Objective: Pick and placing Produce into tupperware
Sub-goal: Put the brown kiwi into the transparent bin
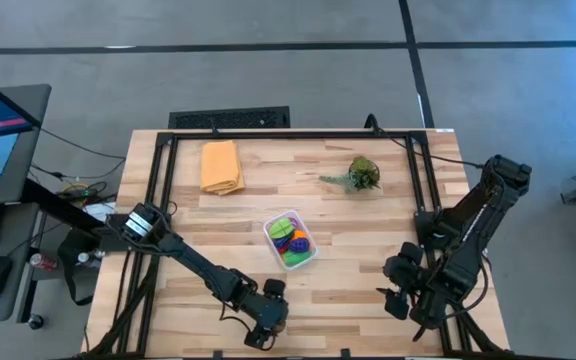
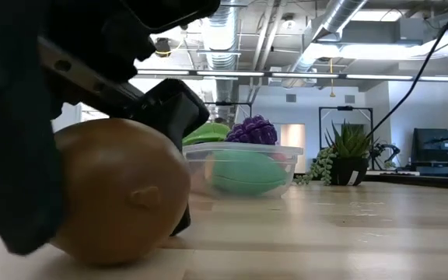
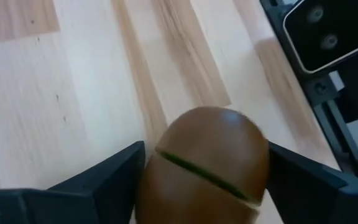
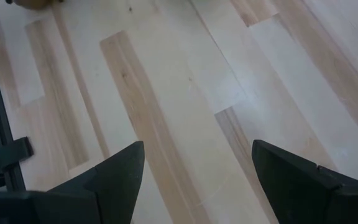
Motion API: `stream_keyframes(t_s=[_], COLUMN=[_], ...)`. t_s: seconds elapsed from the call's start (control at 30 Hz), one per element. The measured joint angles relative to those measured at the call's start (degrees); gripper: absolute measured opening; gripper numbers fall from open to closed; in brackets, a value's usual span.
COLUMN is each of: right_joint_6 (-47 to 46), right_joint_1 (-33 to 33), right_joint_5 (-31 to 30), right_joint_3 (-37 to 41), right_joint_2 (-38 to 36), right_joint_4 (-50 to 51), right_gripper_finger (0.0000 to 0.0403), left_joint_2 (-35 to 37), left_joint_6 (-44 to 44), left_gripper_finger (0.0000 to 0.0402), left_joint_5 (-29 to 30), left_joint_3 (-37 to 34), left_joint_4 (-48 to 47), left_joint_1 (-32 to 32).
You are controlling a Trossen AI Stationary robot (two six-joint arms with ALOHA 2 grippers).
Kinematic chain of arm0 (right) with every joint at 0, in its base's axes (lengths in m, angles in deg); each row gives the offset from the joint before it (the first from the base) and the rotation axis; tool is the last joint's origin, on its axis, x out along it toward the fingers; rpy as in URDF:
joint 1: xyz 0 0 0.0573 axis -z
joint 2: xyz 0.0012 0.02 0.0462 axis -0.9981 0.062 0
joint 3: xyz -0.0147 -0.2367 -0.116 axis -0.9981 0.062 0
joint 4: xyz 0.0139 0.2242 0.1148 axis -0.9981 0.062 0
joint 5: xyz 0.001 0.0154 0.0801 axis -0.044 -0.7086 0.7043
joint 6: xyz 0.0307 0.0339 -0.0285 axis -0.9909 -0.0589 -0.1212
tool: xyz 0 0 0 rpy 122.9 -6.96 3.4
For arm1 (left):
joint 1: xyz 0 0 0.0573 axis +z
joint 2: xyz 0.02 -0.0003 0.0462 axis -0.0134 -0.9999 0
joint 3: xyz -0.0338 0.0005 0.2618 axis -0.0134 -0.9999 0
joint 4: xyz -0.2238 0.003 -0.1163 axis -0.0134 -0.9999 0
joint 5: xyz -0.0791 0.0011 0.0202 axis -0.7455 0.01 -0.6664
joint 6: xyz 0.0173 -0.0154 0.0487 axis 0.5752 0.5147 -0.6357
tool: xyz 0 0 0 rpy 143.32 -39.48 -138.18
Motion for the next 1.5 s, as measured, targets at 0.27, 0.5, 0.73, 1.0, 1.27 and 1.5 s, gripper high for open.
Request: stream_keyframes(t_s=[0.27, 0.5, 0.73, 1.0, 1.27, 1.5], right_joint_6=[0.0, 0.0, 0.0, 0.5, 1.5, 2.1], right_joint_1=[0.0, 0.0, 0.0, 0.0, 0.0, 0.0], right_joint_5=[0.0, 0.0, -0.1, -0.9, -0.9, -0.9], right_joint_3=[0.0, 0.0, 0.0, 0.0, 0.0, 0.0], right_joint_2=[0.0, 0.0, 0.0, 0.0, 0.0, 0.0], right_joint_4=[0.0, 0.0, 0.0, 0.0, 0.0, 0.0], right_gripper_finger=[0.0322, 0.0322, 0.0322, 0.0322, 0.0322, 0.0322], left_joint_2=[0.0, 0.0, 0.0, 0.0, 0.0, 0.0], left_joint_6=[1.0, 1.2, 0.3, -1.8, -5.2, -6.9], left_gripper_finger=[0.0242, 0.0249, 0.0247, 0.0245, 0.0245, 0.0245], left_joint_5=[-0.4, -0.2, 0.0, 0.3, 3.2, 7.2], left_joint_3=[0.5, 3.1, 6.9, 12.7, 17.7, 22.1], left_joint_4=[-0.7, -4.4, -9.8, -16.9, -26.5, -35.5], left_joint_1=[0.0, 0.0, 0.1, 1.9, 4.8, 9.0])
